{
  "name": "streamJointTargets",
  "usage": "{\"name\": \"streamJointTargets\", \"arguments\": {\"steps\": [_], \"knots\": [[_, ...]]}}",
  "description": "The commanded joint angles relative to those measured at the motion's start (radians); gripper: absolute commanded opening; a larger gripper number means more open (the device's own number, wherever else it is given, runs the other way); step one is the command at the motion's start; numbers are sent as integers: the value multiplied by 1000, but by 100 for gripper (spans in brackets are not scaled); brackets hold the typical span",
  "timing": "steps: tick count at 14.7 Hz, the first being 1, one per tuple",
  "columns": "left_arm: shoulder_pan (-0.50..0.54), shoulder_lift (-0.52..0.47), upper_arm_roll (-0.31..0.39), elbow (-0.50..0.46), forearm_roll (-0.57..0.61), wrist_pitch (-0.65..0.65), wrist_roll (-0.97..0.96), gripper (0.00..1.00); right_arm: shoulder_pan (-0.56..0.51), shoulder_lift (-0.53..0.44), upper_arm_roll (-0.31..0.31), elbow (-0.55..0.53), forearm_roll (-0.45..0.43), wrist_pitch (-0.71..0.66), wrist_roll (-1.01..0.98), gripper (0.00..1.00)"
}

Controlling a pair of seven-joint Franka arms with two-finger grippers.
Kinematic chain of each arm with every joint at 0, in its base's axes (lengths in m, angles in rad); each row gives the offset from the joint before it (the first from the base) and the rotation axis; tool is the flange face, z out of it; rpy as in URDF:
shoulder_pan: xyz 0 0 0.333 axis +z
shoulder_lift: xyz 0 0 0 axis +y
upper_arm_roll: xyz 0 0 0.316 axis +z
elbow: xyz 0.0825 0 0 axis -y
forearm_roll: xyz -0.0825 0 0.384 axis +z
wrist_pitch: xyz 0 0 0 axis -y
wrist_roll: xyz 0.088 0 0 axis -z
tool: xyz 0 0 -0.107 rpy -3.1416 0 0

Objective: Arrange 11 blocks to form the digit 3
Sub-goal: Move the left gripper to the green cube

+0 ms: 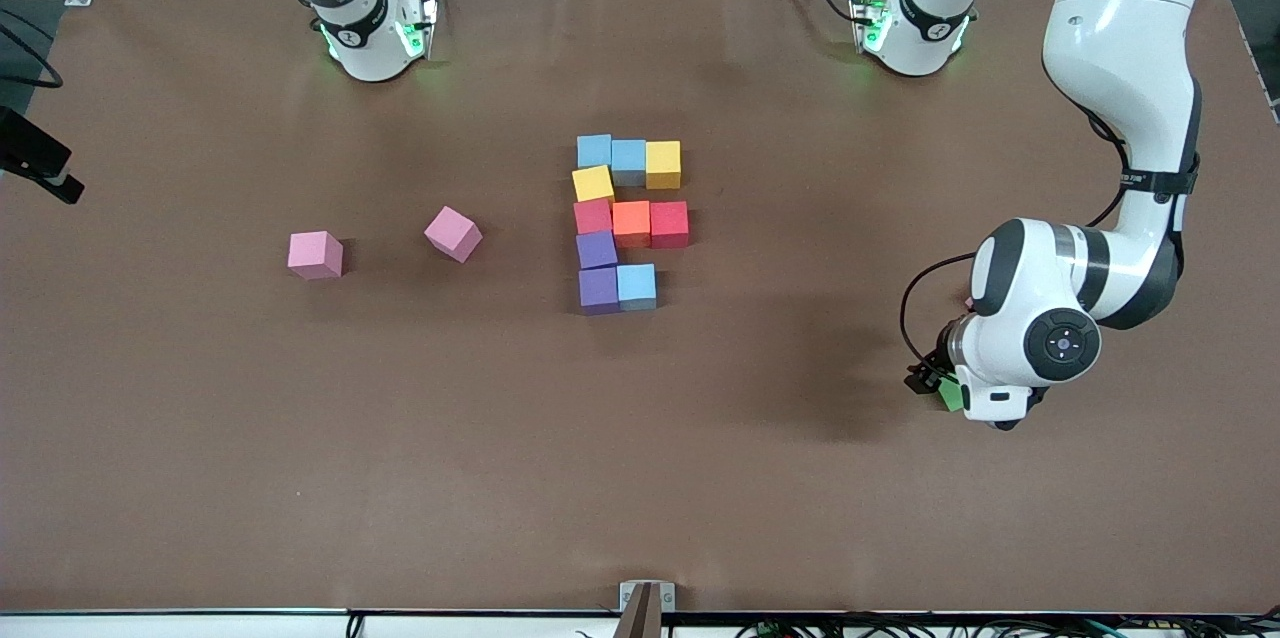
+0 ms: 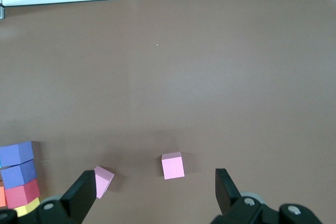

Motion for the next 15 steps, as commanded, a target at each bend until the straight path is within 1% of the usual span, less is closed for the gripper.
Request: {"name": "streamJointTargets", "arguments": {"steps": [1, 3, 4, 9, 13, 15], "knots": [[39, -16, -9, -32, 40, 36, 160, 99, -12, -16, 5, -9, -10, -1, -16, 100], [56, -13, -9, -31, 46, 44, 249, 99, -11, -14, 6, -9, -10, 1, -16, 100], [74, -12, -9, -31, 47, 68, 282, 99, -11, -14, 6, -9, -10, 1, -15, 100], [103, 51, -9, -26, 49, 234, 306, 99, -12, -14, 6, -10, -9, 1, -13, 100], [117, 63, -9, -25, 47, 251, 401, 99, -15, -13, 6, -10, -9, 1, -13, 100], [120, 72, -9, -25, 47, 254, 408, 99, -14, -10, 6, -9, -9, 3, -13, 100]]}}
